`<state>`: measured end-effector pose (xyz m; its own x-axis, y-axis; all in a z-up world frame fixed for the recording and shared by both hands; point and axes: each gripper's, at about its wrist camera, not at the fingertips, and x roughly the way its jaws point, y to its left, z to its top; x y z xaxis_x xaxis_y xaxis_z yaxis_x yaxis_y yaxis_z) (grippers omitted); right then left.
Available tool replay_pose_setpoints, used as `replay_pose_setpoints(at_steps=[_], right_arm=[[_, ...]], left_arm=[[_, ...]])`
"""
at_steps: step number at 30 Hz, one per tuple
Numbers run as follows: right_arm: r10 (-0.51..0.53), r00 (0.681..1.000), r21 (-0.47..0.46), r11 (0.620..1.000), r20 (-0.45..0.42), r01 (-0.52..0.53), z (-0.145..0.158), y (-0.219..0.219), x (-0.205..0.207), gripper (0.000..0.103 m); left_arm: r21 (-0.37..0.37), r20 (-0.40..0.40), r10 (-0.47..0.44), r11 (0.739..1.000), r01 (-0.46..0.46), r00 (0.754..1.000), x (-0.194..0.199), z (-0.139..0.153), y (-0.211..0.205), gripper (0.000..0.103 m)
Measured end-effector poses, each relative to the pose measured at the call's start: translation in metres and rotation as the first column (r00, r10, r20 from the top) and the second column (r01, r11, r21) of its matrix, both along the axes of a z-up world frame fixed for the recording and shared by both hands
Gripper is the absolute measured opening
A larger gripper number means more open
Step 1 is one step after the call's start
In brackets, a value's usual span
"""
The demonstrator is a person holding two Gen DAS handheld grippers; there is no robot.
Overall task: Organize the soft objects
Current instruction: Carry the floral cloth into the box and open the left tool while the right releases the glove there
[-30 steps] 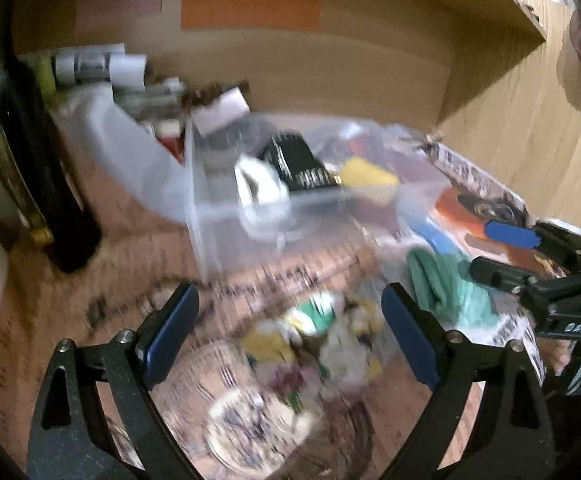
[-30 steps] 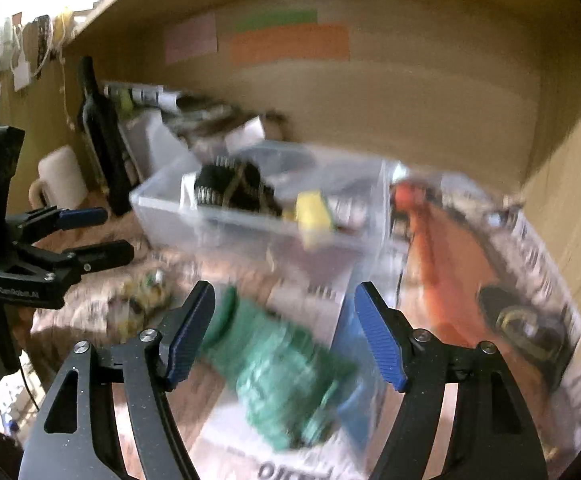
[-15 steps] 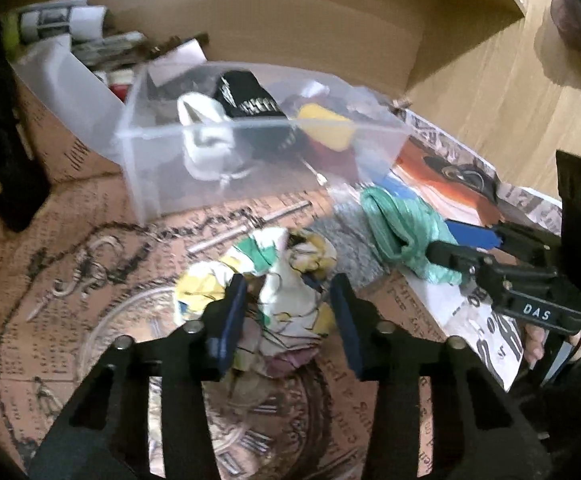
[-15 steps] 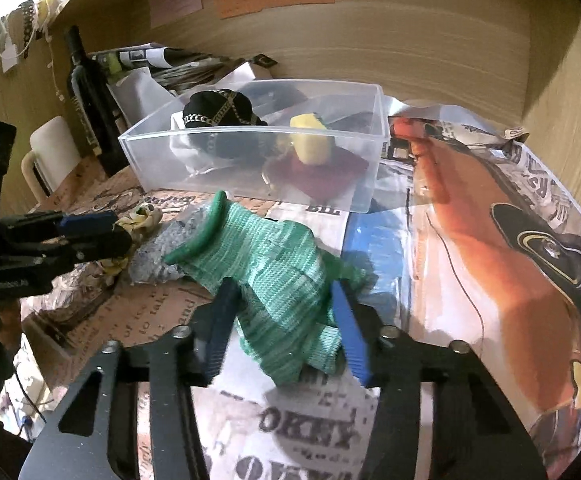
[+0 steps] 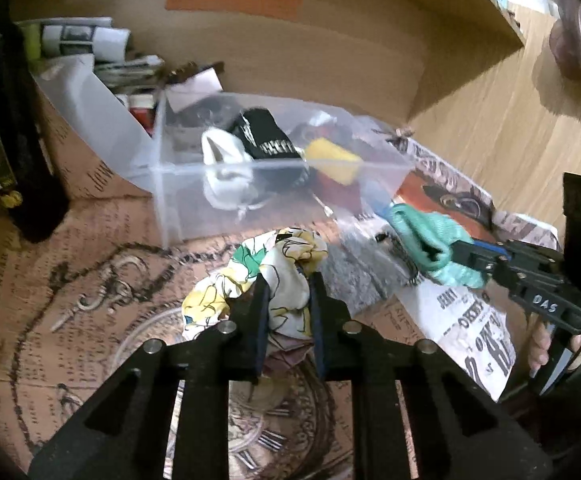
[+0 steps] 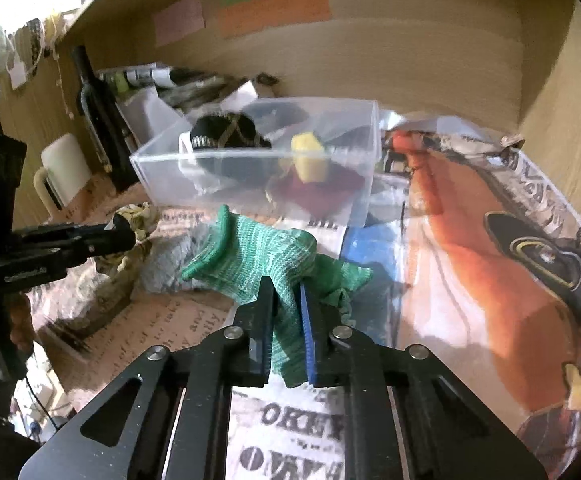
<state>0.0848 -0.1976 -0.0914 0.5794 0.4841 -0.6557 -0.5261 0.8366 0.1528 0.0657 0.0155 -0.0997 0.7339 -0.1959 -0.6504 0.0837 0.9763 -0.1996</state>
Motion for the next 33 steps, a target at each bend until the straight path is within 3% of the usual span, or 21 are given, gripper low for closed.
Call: replay_pose_setpoints(at_steps=[11, 17, 23, 33], right_arm=[[-0.034, 0.987, 0.059, 0.998, 0.158, 0.025, 0.053, -0.006, 0.006, 0.011], [-0.027, 0.976, 0.094, 0.996, 0.218, 0.006, 0.072, 0.007, 0.023, 0.011], [0.003, 0.974, 0.107, 0.994, 0.225, -0.028, 0.077, 0.030, 0.047, 0.011], [0.056, 0.992, 0.052, 0.997, 0.114, -0.062, 0.046, 0.069, 0.091, 0.011]], left_arm=[[0.014, 0.170, 0.045, 0.999, -0.048, 0.984, 0.005, 0.056, 0.011, 0.018], [0.031, 0.224, 0.061, 0.997, -0.069, 0.973, 0.024, 0.075, 0.012, 0.018], [0.045, 0.216, 0.097, 0.993, -0.110, 0.972, 0.055, 0.075, 0.019, 0.018], [0.048, 0.109, 0.111, 0.992, -0.117, 0.988, 0.104, 0.043, 0.024, 0.018]])
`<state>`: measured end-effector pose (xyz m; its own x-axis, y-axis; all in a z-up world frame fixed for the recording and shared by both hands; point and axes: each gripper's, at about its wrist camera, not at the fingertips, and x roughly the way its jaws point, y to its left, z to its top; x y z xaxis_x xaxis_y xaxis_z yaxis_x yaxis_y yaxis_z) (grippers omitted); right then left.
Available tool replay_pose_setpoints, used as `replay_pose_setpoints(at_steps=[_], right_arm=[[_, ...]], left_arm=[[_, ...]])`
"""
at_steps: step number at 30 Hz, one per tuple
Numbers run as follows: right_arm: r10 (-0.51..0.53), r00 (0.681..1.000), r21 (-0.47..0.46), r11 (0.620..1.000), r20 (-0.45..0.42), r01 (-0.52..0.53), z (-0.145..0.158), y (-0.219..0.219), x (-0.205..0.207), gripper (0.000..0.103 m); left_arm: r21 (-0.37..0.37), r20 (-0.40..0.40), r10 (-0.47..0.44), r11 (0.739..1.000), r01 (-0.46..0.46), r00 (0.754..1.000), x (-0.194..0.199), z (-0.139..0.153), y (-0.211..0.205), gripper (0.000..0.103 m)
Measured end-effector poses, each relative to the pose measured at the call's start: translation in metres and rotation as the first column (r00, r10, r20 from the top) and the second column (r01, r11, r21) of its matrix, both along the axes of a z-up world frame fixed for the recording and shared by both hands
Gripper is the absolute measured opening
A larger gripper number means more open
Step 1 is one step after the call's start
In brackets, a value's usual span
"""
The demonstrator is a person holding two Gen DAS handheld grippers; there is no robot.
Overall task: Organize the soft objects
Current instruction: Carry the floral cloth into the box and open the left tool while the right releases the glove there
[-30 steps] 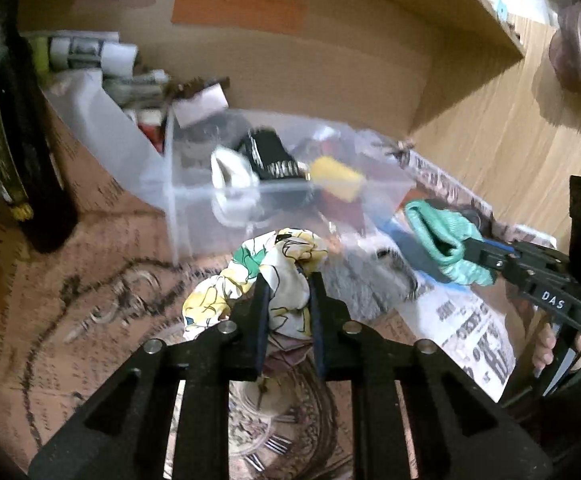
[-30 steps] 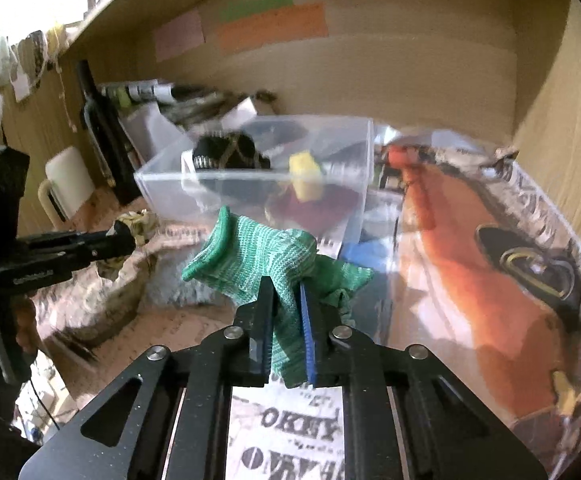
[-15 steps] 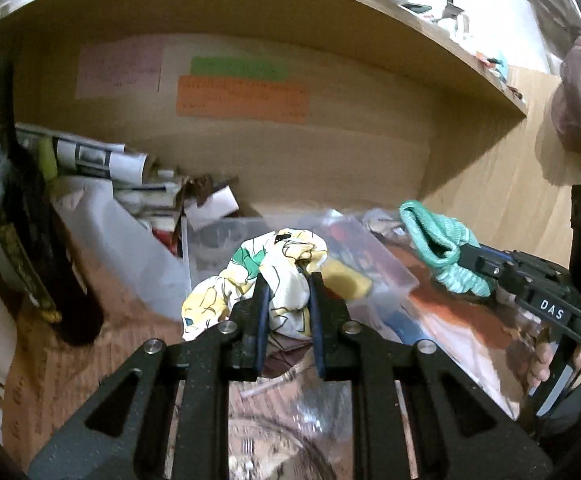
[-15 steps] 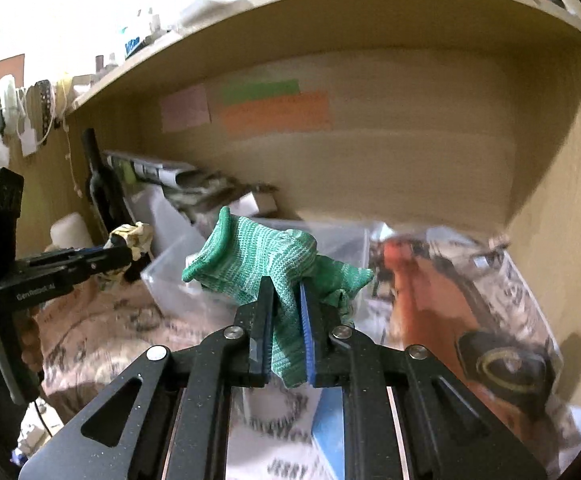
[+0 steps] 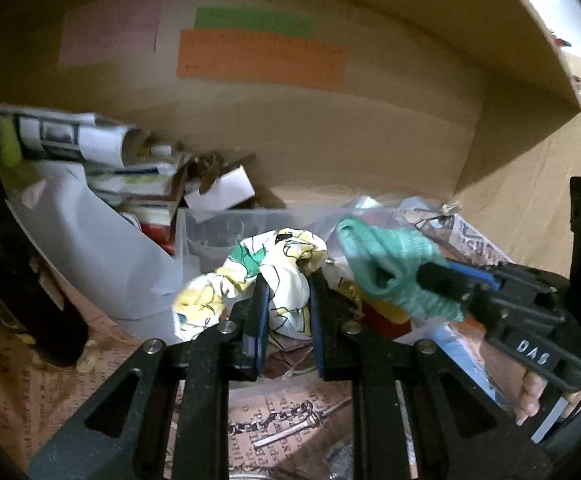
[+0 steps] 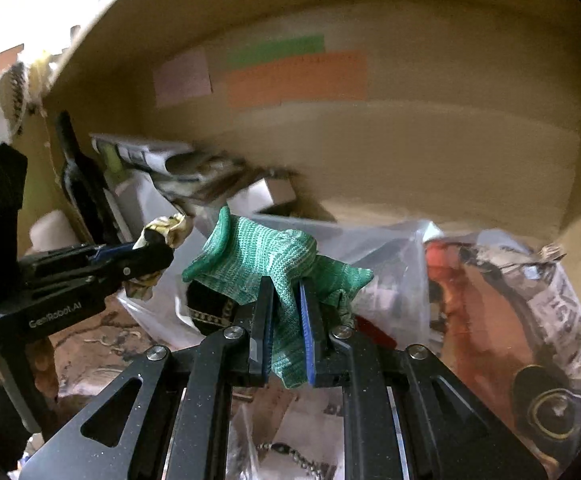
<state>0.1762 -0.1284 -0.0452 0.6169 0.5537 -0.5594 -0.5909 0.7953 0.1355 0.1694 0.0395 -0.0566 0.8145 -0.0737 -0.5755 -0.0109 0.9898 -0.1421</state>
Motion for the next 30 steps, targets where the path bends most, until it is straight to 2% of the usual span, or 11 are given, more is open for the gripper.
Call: replay_pose_setpoints(at_steps=[6, 11, 15, 16, 20, 23, 25, 30], right_arm=[[0.006, 0.997, -0.045, 0.999, -0.080, -0.010, -0.024, 0.010, 0.018, 0.011], [0.010, 0.995, -0.055, 0.998, -0.097, -0.015, -0.028, 0.009, 0.022, 0.011], [0.011, 0.995, -0.071, 0.997, -0.100, -0.018, -0.028, 0.011, 0.023, 0.013], [0.010, 0.995, -0.074, 0.997, -0.099, -0.018, -0.028, 0.011, 0.024, 0.014], [0.012, 0.996, -0.070, 0.997, -0.092, -0.018, -0.024, 0.009, 0.023, 0.032], [0.011, 0.998, -0.057, 0.998, -0.069, -0.015, -0.016, 0.004, 0.018, 0.037], [0.007, 0.999, -0.047, 0.999, -0.045, -0.009, -0.008, 0.000, 0.014, 0.043], [-0.009, 1.000, -0.024, 1.000, 0.020, 0.009, 0.013, -0.015, -0.004, 0.050]], left_arm=[[-0.008, -0.051, 0.002, 1.000, -0.002, 0.999, 0.015, -0.016, 0.004, 0.018], [0.010, -0.061, 0.000, 1.000, 0.000, 0.998, 0.015, -0.019, 0.001, 0.020], [0.014, -0.066, 0.006, 1.000, -0.005, 0.998, 0.013, -0.019, -0.001, 0.035], [0.014, -0.064, 0.007, 1.000, -0.006, 0.998, 0.011, -0.018, -0.001, 0.038], [0.007, -0.050, -0.007, 1.000, 0.008, 0.999, -0.001, -0.010, -0.004, 0.040], [0.005, -0.029, -0.018, 1.000, 0.018, 0.999, -0.013, 0.001, -0.007, 0.045], [0.009, -0.003, -0.017, 1.000, 0.017, 1.000, -0.022, 0.009, -0.009, 0.055], [0.030, 0.037, -0.038, 0.999, 0.036, 0.999, -0.044, 0.022, -0.018, 0.068]])
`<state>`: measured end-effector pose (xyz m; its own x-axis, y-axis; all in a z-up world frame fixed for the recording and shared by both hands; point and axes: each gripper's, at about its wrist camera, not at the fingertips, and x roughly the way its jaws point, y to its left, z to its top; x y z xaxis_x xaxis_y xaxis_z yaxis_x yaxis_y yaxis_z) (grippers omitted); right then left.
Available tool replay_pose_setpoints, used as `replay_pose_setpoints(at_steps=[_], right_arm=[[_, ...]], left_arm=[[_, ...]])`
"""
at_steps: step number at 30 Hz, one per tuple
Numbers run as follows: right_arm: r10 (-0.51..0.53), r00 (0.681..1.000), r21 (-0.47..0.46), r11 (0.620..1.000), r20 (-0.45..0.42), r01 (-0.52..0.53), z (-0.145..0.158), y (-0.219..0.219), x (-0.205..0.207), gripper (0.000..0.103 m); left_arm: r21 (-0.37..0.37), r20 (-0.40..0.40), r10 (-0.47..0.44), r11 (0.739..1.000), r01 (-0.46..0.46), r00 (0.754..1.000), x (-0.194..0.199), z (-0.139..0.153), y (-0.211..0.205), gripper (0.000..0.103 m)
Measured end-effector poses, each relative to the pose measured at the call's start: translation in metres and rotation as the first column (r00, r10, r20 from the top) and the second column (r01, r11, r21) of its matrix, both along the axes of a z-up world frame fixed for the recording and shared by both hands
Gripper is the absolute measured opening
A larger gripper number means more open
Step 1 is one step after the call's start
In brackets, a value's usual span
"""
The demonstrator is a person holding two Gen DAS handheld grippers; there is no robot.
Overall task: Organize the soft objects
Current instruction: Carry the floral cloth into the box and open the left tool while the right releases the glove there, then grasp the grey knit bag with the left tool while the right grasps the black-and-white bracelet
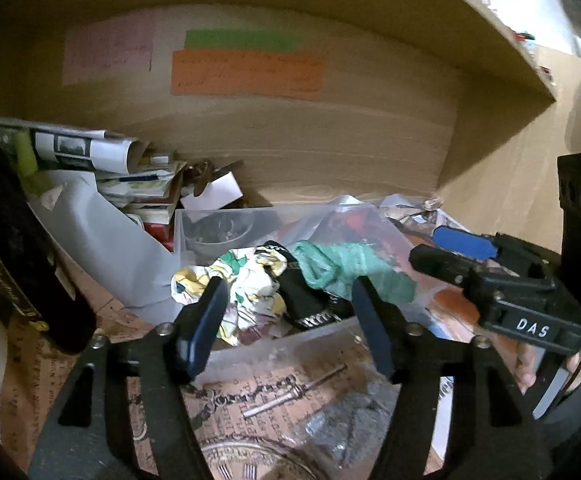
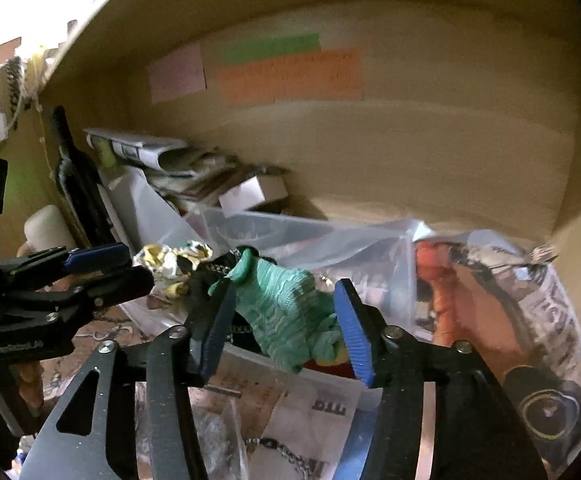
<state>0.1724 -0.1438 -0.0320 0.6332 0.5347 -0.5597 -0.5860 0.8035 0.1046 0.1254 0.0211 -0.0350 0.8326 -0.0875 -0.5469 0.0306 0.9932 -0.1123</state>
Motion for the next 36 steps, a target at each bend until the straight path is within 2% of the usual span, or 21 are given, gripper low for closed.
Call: replay_pose_setpoints(at_steps=[4, 7, 10, 14, 18, 23, 27, 29, 34, 36], right_arm=[[-0.008, 1.000, -0.011, 1.000, 0.029, 0.008, 0.006, -0.015, -0.016, 0.051], [-0.014, 0.999, -0.032, 0.999, 0.029, 0.015, 0.003, -0.023, -0.025, 0.058], [-0.022, 1.000, -0.054, 0.998, 0.019, 0.023, -0.005, -0.031, -0.033, 0.058], [-0.028, 0.999, -0.076, 0.997, -0.022, 0.027, -0.020, -0.039, -0.039, 0.059], [-0.016, 0.995, -0.088, 0.996, -0.103, 0.007, -0.042, -0.045, -0.040, 0.059], [0.019, 0.981, -0.108, 0.993, -0.192, -0.040, -0.065, -0.047, -0.045, 0.059], [0.051, 0.972, -0.135, 0.987, -0.229, -0.084, -0.076, -0.043, -0.052, 0.059], [0.066, 0.970, -0.142, 0.985, -0.234, -0.101, -0.079, -0.040, -0.054, 0.059], [0.095, 0.966, -0.180, 0.974, -0.241, -0.140, -0.084, -0.027, -0.055, 0.060], [0.105, 0.964, -0.187, 0.970, -0.243, -0.153, -0.085, -0.023, -0.056, 0.064]], left_arm=[[-0.008, -0.018, -0.027, 1.000, 0.027, 0.999, -0.010, -0.004, -0.009, 0.078], [-0.022, -0.054, -0.058, 0.998, 0.057, 0.997, -0.015, -0.014, -0.018, 0.079], [-0.027, -0.109, -0.088, 0.996, 0.086, 0.990, -0.014, -0.032, -0.027, 0.079], [-0.040, -0.194, -0.120, 0.993, 0.114, 0.974, -0.009, -0.059, -0.038, 0.079], [-0.089, -0.267, -0.157, 0.986, 0.138, 0.951, -0.007, -0.078, -0.043, 0.079], [-0.050, -0.300, -0.176, 0.984, 0.169, 0.938, -0.007, -0.089, -0.053, 0.079], [-0.038, -0.290, -0.187, 0.982, 0.184, 0.939, -0.011, -0.092, -0.054, 0.079], [-0.055, -0.284, -0.191, 0.982, 0.183, 0.939, -0.007, -0.094, -0.052, 0.078], [-0.055, -0.273, -0.198, 0.980, 0.190, 0.942, -0.013, -0.093, -0.043, 0.063], [-0.053, -0.268, -0.202, 0.979, 0.195, 0.942, -0.016, -0.092, -0.040, 0.060]])
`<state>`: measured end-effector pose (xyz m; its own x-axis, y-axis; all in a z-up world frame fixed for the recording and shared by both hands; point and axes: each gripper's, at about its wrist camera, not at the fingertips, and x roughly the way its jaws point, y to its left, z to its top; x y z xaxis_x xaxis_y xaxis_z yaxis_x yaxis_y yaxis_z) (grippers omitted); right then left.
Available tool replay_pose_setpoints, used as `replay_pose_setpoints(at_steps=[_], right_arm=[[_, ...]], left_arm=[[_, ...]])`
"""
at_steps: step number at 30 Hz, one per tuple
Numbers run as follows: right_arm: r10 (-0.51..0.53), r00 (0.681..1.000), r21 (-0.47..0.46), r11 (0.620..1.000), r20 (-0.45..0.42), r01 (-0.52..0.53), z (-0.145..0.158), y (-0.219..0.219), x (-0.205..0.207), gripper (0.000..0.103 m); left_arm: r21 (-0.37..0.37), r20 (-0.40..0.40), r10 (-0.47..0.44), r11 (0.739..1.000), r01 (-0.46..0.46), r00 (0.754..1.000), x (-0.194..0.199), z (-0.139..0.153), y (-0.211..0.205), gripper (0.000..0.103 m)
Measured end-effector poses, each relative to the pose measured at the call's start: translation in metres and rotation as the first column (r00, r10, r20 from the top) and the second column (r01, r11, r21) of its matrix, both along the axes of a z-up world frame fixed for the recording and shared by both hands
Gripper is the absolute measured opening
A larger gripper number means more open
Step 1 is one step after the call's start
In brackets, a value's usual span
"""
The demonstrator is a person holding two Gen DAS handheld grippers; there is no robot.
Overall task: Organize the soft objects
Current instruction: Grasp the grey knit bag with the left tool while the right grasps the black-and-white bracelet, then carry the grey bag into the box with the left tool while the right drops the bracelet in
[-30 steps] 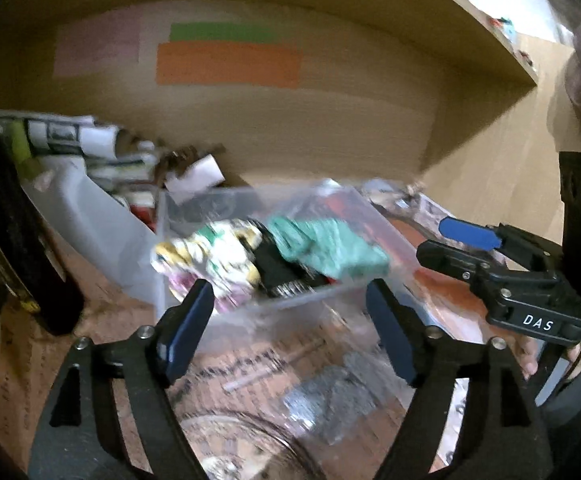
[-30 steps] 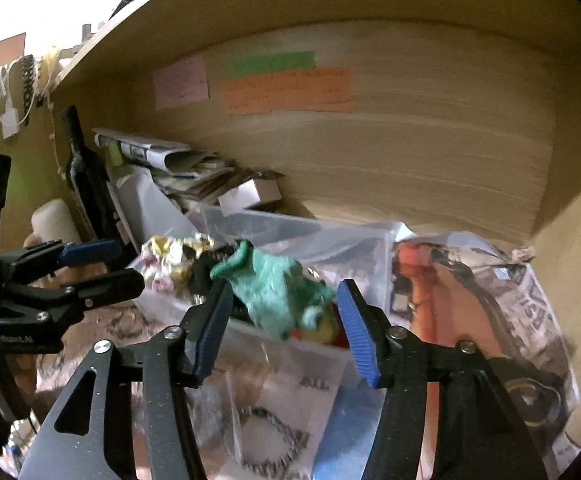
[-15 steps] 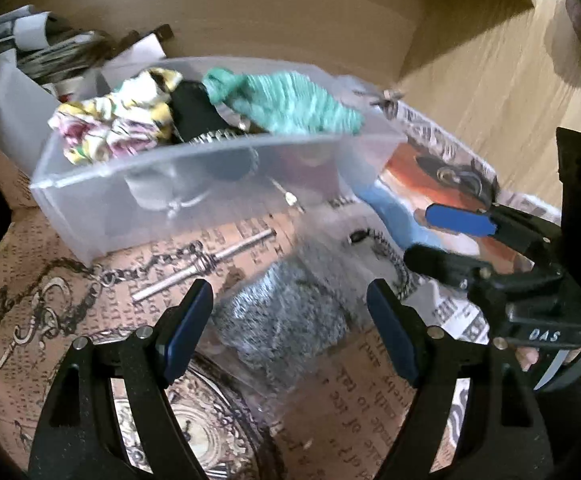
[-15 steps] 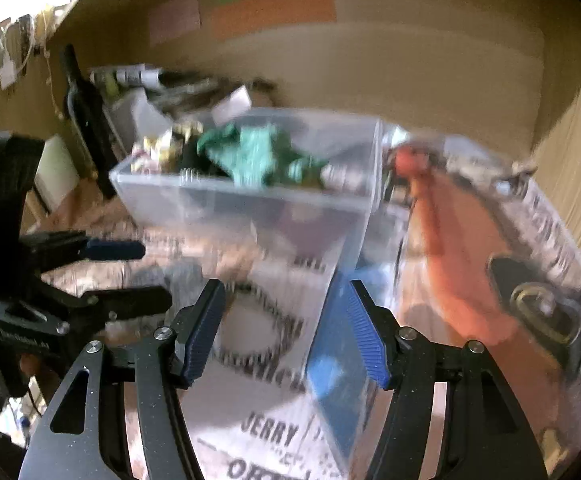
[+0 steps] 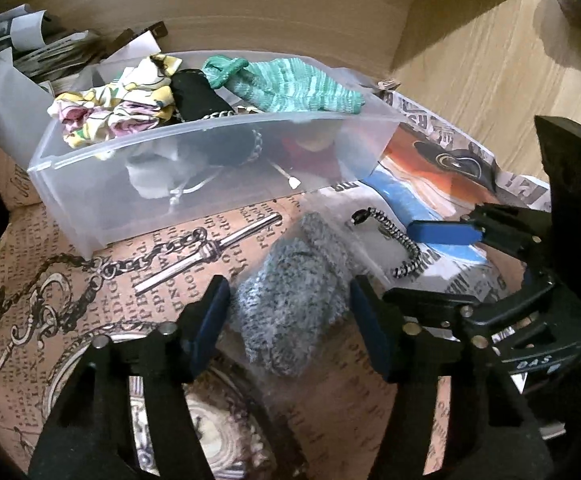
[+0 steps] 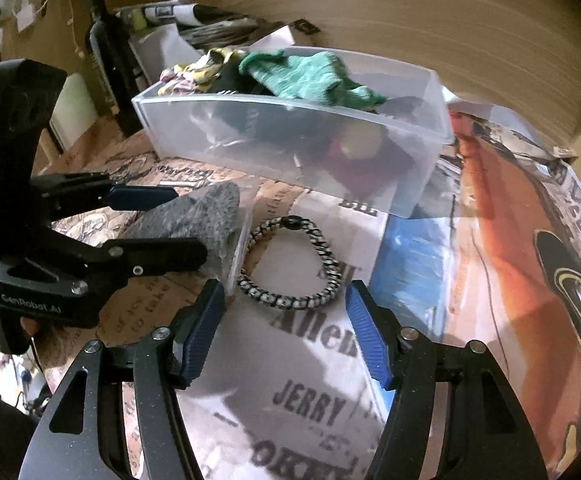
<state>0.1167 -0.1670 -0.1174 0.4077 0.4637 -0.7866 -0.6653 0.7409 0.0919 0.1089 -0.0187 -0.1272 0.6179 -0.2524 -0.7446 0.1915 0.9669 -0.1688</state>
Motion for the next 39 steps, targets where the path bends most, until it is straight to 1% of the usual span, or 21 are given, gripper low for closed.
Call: replay_pose_setpoints(at_steps=[5, 7, 8, 11, 15, 20, 22, 24, 25, 27, 32, 35, 39], right_arm=[[0.033, 0.999, -0.011, 0.999, 0.000, -0.033, -0.001, 0.011, 0.001, 0.064], [0.053, 0.999, -0.008, 0.999, -0.003, -0.053, -0.001, 0.014, 0.001, 0.064], [0.060, 0.998, -0.006, 0.998, 0.000, -0.060, 0.000, 0.015, -0.001, 0.064], [0.067, 0.997, -0.011, 0.998, 0.026, -0.067, 0.004, 0.015, -0.007, 0.064], [0.043, 0.998, 0.001, 0.999, 0.036, -0.043, 0.005, 0.015, -0.003, 0.064], [0.024, 1.000, -0.026, 0.999, 0.007, -0.024, -0.004, 0.023, 0.009, 0.064], [0.027, 1.000, -0.013, 1.000, 0.000, -0.027, -0.005, 0.023, 0.012, 0.059], [0.022, 1.000, -0.004, 1.000, -0.006, -0.022, -0.005, 0.023, 0.015, 0.046], [0.019, 1.000, -0.001, 1.000, -0.008, -0.019, -0.005, 0.023, 0.016, 0.043], [0.016, 1.000, 0.008, 1.000, -0.010, -0.016, -0.005, 0.021, 0.015, 0.027], [0.011, 1.000, 0.030, 0.999, -0.007, -0.010, -0.003, 0.019, 0.013, 0.013], [0.001, 1.000, 0.056, 0.998, 0.020, -0.002, 0.003, 0.016, 0.009, 0.013], [-0.006, 0.997, 0.096, 0.995, 0.072, -0.001, 0.020, 0.013, 0.002, 0.012]], left_arm=[[0.004, 0.017, 0.005, 1.000, -0.005, 1.000, -0.009, 0.002, 0.009, 0.053], [0.025, 0.030, 0.031, 0.999, -0.032, 0.999, -0.011, 0.004, 0.016, 0.048], [0.026, 0.032, 0.046, 0.999, -0.047, 0.998, -0.012, 0.004, 0.021, 0.048], [-0.006, 0.020, 0.080, 0.997, -0.080, 0.997, -0.013, 0.004, 0.037, 0.047], [-0.011, 0.025, 0.105, 0.994, -0.105, 0.994, -0.019, 0.006, 0.045, 0.046], [-0.011, 0.043, 0.110, 0.994, -0.109, 0.993, -0.026, 0.009, 0.045, 0.042], [-0.011, 0.052, 0.109, 0.994, -0.108, 0.993, -0.027, 0.012, 0.045, 0.040], [-0.012, 0.063, 0.108, 0.994, -0.107, 0.992, -0.028, 0.016, 0.044, 0.039], [-0.014, 0.069, 0.108, 0.994, -0.107, 0.992, -0.030, 0.018, 0.043, 0.039], [-0.016, 0.086, 0.109, 0.994, -0.108, 0.990, -0.032, 0.023, 0.042, 0.039], [-0.021, 0.131, 0.102, 0.995, -0.101, 0.986, -0.036, 0.038, 0.038, 0.037], [-0.028, 0.168, 0.102, 0.995, -0.098, 0.981, -0.036, 0.050, 0.035, 0.037], [-0.042, 0.216, 0.102, 0.995, -0.095, 0.971, -0.032, 0.067, 0.034, 0.036]])
